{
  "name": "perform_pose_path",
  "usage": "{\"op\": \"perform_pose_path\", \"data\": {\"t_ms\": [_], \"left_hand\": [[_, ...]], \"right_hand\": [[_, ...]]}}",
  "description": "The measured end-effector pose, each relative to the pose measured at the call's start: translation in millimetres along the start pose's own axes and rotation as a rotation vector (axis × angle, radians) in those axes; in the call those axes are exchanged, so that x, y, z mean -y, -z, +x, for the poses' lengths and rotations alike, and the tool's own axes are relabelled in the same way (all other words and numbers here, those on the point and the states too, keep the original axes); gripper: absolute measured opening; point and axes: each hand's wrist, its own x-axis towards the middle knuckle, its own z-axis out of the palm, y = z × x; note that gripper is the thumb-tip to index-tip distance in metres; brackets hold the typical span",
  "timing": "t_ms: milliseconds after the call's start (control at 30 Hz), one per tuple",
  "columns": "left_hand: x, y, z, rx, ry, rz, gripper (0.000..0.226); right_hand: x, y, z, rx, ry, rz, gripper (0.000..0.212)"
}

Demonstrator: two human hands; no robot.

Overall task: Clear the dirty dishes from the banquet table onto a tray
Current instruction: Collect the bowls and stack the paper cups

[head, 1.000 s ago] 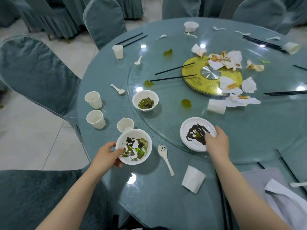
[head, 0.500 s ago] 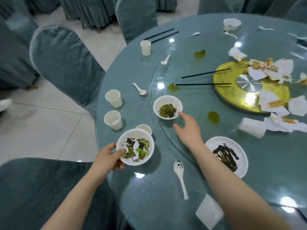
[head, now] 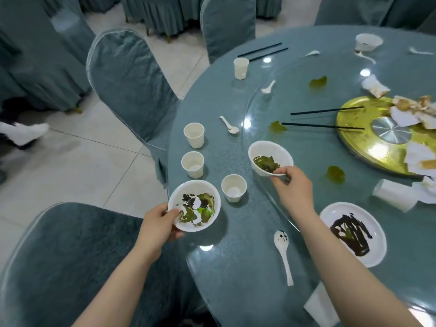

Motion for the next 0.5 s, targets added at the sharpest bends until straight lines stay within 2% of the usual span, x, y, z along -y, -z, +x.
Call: {"op": "perform_pose_path", "data": {"t_ms": [100,200,300,500], "left_hand": [[-3,10,-2,0.034,0.011,-0.027,0.018],[-6,21,-4,0.149,0.029,0.002,0.016],[-8,31,-5,0.283,0.06,0.025,0.019],[-11,44,-15,0.508,0.077,-0.103,0.029]], "right_hand": [[18,8,-32,0.007,-0.025,0.183,0.02],[36,12,-63,0.028,-0.018,0.277,0.018],[57,11,-89,0.039,0.059,0.244,0.024],[87,3,-142,0.137,0.231,0.145,0.038]]}}
